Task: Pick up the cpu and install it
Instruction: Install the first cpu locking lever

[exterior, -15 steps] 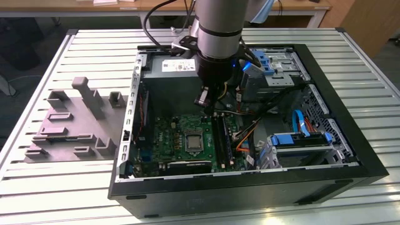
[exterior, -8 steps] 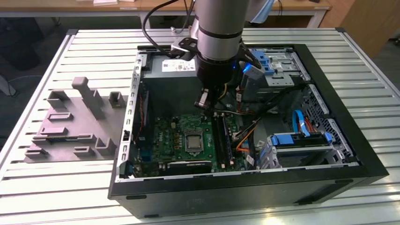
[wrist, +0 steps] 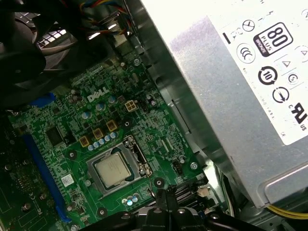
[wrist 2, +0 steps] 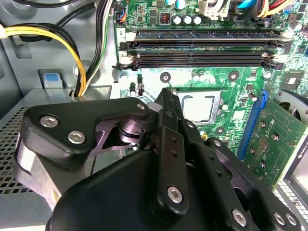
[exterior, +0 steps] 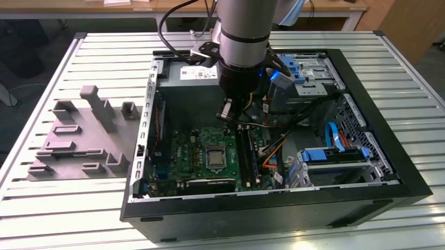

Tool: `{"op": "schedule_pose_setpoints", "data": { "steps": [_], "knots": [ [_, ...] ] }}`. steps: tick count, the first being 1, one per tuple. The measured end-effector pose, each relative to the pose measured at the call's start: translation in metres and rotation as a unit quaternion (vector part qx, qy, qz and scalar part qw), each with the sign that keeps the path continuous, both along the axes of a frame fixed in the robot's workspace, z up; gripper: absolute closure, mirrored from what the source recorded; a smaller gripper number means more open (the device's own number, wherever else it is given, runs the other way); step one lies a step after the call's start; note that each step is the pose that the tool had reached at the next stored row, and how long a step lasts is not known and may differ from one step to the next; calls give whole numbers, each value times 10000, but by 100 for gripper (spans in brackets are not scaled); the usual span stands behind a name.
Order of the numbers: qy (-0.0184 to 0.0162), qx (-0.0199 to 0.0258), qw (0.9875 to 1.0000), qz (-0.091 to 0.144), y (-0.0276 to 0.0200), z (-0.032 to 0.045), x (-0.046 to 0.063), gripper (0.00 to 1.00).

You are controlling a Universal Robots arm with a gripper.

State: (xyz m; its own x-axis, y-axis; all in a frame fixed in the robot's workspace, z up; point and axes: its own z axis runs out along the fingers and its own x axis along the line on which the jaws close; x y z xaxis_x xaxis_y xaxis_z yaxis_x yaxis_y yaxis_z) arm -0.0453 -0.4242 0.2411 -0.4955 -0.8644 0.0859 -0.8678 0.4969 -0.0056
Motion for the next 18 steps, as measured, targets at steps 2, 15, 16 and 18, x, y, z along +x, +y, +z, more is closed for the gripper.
{"op": "schedule_pose_setpoints", "data": {
  "steps": [2,15,16,18],
  "knots": [
    [0,0,10000,0,0,0,0,89],
    [0,1,9997,254,-73,-1,-18,89],
    [0,1,9997,264,-83,-1,-21,89],
    [-1,2,9996,287,-104,-2,-24,89]
  ]
}}
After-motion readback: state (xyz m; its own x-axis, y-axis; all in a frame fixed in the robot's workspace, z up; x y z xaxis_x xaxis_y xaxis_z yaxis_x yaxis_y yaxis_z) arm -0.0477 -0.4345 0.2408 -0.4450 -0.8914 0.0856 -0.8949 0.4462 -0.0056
